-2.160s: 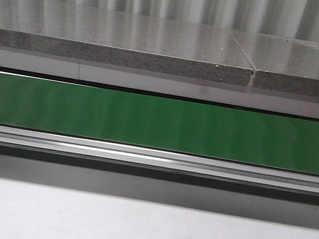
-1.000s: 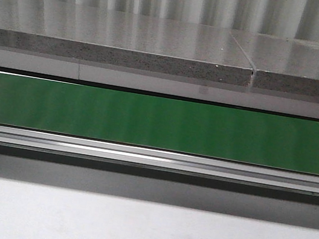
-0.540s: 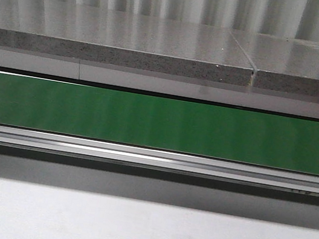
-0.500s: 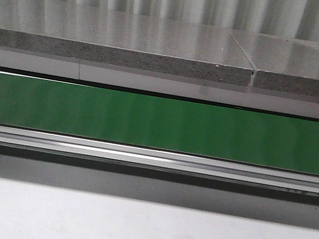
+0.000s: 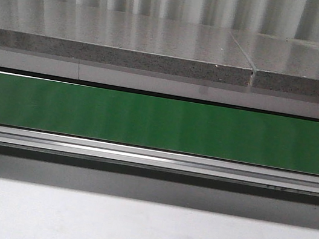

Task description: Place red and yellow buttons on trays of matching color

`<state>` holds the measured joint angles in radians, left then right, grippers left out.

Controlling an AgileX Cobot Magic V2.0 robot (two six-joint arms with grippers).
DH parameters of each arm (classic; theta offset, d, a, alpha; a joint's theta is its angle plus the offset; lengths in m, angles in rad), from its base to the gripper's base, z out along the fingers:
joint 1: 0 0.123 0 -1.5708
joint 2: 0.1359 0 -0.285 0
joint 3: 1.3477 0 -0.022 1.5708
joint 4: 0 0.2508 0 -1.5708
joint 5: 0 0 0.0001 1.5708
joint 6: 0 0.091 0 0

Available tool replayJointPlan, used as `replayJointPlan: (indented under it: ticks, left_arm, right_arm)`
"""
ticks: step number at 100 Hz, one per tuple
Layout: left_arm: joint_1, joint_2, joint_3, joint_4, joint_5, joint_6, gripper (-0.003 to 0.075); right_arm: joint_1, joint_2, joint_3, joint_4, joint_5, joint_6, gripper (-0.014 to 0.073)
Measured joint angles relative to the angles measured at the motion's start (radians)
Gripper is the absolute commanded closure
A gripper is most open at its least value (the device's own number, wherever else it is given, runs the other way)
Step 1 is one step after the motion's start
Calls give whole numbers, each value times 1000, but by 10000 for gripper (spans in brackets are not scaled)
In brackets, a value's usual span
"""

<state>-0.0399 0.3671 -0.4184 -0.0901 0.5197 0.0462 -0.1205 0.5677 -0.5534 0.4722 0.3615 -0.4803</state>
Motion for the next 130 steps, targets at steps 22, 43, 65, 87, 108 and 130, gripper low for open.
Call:
replayJointPlan:
  ticks: [22,43,65,87,108,130]
  left_arm:
    - [0,0,0,0,0,0,741]
    - [0,0,0,0,0,0,741]
    - [0,0,0,0,0,0,741]
    - [0,0,0,0,0,0,741]
    - [0,0,0,0,0,0,741]
    - [0,0,4,0,0,0,727]
  right_arm:
    - [11,-25,0,-11,76,0,454]
    - [11,-25,0,-13,89,0,661]
    - [11,-25,0,-14,93,0,661]
    - [11,-25,0,-14,93,0,661]
    - [11,-25,0,-14,93,0,661]
    - [11,-25,0,-14,93,0,661]
